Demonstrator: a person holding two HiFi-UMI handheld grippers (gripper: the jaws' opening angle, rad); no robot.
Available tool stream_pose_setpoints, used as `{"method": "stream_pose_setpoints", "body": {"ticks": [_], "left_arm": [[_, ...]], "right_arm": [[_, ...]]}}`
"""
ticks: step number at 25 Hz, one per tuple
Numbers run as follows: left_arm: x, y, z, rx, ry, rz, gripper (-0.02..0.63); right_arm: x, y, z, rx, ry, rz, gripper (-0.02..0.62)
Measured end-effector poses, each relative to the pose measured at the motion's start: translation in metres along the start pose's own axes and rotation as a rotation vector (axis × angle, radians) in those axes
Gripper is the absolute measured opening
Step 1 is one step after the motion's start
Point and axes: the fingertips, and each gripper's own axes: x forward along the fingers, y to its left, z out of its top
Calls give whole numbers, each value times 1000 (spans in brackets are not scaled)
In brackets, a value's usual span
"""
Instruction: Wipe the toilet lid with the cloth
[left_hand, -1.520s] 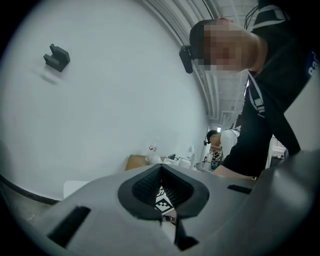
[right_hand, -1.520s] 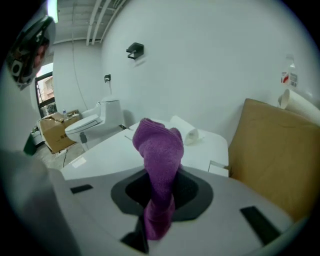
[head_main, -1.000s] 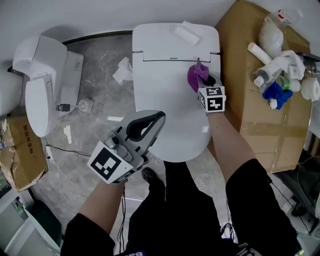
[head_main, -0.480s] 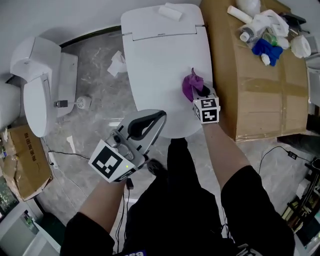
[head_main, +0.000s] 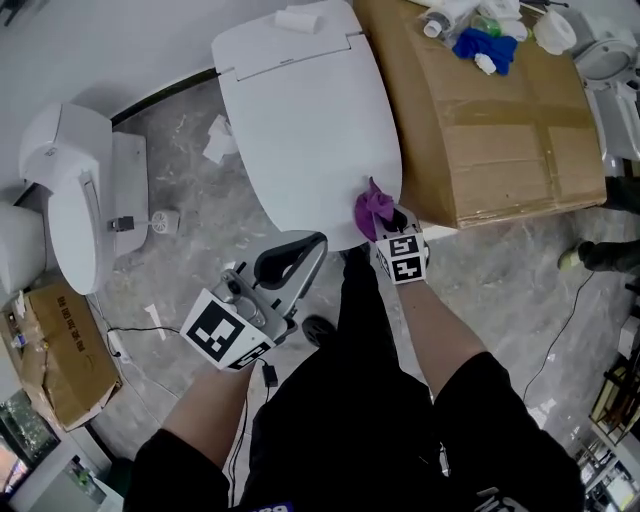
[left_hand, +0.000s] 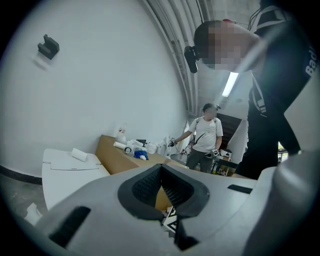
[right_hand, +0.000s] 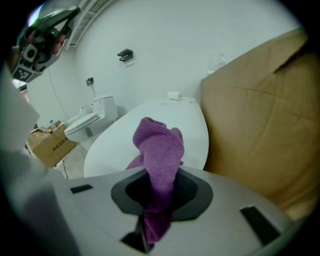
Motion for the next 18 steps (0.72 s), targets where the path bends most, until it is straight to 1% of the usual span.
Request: {"method": "stream_pose_setpoints", "body": {"ticks": [4, 5, 7, 9, 12, 15, 18], "left_arm": [[5, -9, 6, -3, -1, -16, 17], [7, -9, 9, -5, -5, -17, 17], [13, -5, 19, -6, -14, -15, 17], [19, 6, 31, -6, -24, -6, 17], [30, 33, 49, -11, -39, 24, 17], [40, 77, 65, -13, -48, 66, 17], [54, 126, 77, -16, -55, 111, 17]], "right_arm": [[-20, 2, -21, 37, 73, -4, 75], [-23, 3, -20, 44, 82, -2, 75], [-24, 3, 0, 48, 67, 8, 75], [-15, -2, 36, 64, 26, 18, 75], [17, -26, 106, 73, -33, 17, 75], [65, -62, 174, 49, -64, -8, 75], [117, -100, 226, 27, -66, -38, 75]]}}
